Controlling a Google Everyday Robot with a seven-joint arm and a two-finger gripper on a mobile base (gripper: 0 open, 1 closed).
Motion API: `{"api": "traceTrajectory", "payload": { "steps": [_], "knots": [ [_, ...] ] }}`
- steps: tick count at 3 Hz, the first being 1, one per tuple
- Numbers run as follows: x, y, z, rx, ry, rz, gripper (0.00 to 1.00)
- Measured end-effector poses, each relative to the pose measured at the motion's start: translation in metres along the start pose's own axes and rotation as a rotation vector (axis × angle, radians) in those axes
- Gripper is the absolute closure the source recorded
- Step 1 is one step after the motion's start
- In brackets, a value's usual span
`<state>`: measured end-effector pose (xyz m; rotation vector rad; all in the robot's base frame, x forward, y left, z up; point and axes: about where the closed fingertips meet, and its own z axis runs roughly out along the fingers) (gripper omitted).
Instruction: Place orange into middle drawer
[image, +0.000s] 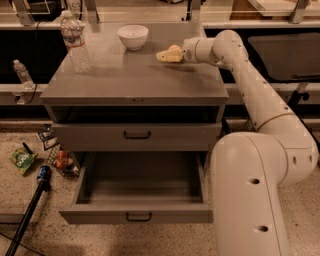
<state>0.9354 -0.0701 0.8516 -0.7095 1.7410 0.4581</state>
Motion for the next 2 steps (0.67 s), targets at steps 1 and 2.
{"api": "traceTrajectory", "payload": {
  "steps": [1, 2],
  "knots": [
    [0.0063, -0.0032, -0.0003, 0.003, 0.004, 0.005, 0.42],
    [0.0115, -0.0039, -0.0019, 0.000, 0.009, 0.008, 0.65]
  ]
}}
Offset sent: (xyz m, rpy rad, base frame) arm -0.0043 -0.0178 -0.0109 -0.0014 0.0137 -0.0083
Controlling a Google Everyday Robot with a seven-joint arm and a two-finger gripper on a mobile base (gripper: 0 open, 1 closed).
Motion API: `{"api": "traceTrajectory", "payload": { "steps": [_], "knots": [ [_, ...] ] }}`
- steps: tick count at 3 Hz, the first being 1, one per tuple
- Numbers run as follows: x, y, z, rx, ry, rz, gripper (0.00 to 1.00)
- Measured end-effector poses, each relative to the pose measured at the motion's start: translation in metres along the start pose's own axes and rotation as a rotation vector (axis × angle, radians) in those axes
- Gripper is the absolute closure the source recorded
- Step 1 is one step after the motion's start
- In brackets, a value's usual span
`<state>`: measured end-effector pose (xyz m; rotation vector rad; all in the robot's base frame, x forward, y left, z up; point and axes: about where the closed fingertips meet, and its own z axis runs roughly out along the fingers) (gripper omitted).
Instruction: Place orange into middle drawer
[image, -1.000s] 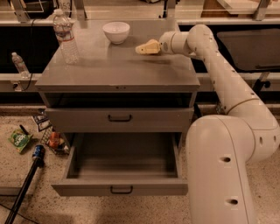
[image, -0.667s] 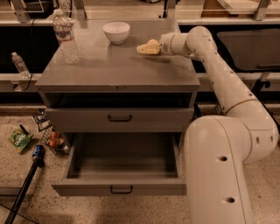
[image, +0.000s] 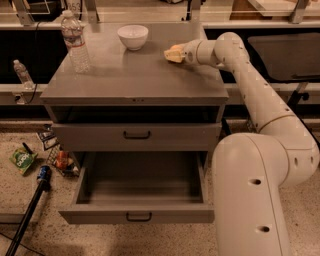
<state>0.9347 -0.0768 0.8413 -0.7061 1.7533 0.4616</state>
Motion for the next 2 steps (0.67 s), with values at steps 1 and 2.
{"api": "traceTrajectory", "payload": {
  "steps": [1, 2],
  "knots": [
    [-0.001, 0.005, -0.007, -0.017, -0.007, 0.012, 0.88],
    [-0.025, 0.045, -0.035, -0.132, -0.026, -0.030, 1.00]
  ]
}}
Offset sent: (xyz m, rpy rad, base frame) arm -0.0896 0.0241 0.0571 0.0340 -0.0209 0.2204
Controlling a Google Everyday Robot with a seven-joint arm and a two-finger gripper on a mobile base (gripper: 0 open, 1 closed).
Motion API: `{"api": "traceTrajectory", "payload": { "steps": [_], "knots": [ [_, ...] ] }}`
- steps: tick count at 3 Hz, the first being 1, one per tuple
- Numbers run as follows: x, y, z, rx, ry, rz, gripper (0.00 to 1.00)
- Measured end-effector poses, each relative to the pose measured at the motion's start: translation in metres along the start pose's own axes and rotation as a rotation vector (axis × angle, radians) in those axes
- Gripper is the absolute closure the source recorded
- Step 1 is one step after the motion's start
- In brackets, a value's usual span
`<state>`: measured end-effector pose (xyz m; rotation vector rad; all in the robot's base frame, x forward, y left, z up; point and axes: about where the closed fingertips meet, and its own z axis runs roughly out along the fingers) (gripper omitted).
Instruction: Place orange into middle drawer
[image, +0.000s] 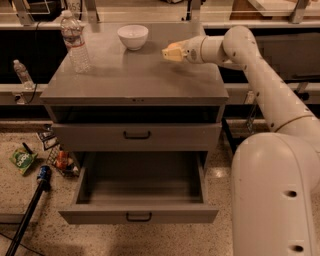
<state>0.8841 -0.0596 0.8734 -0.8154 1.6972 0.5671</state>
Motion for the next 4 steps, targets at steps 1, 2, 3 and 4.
{"api": "traceTrajectory", "payload": {
  "steps": [1, 2, 3, 4],
  "knots": [
    [-0.006, 0.039, -0.012, -0.088, 0.019, -0.050, 1.00],
    [0.002, 0.089, -0.034, -0.191, 0.023, -0.097, 1.00],
    [0.007, 0.108, -0.049, -0.212, 0.062, -0.138, 1.00],
    [0.009, 0.111, -0.047, -0.217, 0.067, -0.137, 1.00]
  ]
}}
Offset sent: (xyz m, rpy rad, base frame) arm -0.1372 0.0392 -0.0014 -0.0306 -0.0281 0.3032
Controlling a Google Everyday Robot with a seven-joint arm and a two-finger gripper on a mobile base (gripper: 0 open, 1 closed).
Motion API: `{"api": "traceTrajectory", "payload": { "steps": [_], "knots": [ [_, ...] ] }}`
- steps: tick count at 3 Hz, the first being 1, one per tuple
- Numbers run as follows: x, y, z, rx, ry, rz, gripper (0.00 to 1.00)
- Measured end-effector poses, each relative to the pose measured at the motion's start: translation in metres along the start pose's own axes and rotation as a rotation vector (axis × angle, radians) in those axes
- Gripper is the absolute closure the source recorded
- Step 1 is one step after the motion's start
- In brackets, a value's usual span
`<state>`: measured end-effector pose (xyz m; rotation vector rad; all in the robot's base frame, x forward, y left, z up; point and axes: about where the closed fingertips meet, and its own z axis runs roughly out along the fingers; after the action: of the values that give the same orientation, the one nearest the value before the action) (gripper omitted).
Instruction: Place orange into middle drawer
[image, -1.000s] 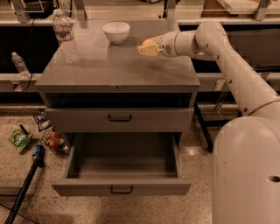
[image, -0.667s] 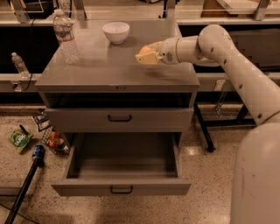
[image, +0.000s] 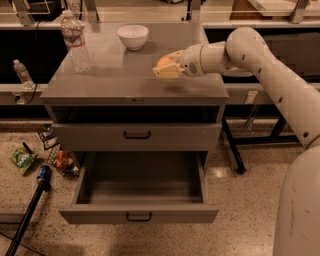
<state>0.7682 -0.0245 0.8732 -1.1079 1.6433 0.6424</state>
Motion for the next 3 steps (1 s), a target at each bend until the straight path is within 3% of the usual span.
{"api": "traceTrajectory", "payload": {
  "steps": [1, 3],
  "knots": [
    [0.000, 0.020, -0.004, -0.009, -0.008, 0.025, 1.00],
    [0.014, 0.094, -0.025, -0.070, -0.048, 0.140, 1.00]
  ]
}}
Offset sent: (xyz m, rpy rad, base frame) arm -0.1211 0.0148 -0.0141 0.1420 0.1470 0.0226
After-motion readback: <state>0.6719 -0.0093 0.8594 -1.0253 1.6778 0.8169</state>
